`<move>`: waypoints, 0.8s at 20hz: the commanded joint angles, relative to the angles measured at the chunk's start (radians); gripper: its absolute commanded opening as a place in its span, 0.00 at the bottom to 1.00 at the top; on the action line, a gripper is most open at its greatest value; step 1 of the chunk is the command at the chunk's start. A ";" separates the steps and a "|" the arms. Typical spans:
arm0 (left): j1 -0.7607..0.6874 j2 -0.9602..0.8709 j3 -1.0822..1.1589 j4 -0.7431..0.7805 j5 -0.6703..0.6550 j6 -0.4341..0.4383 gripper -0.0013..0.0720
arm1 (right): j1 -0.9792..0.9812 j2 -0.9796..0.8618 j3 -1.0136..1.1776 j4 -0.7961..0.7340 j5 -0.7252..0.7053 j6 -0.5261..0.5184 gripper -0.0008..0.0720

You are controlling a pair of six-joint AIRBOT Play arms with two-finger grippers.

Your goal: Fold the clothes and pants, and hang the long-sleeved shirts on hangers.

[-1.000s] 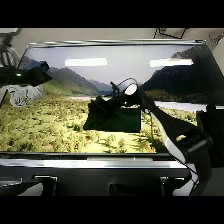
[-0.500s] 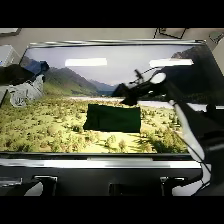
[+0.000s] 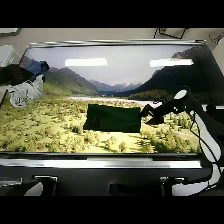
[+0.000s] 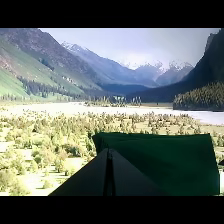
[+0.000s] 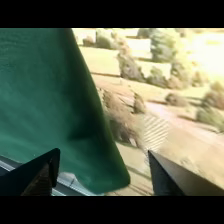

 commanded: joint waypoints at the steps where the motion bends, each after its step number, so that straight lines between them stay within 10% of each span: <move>1: 0.000 0.001 0.000 -0.008 0.000 -0.019 0.05 | -0.002 -0.029 -0.069 0.179 -0.066 -0.144 0.82; 7: 0.000 0.001 0.000 -0.011 0.000 -0.049 0.05 | 0.012 -0.079 -0.069 0.233 -0.025 -0.165 0.74; 11: 0.000 0.001 0.000 -0.035 0.000 -0.048 0.05 | 0.031 -0.083 -0.050 0.272 -0.037 -0.259 0.06; 16: 0.000 0.000 0.000 -0.036 0.002 -0.047 0.05 | -0.117 -0.024 0.179 0.301 0.126 -0.251 0.06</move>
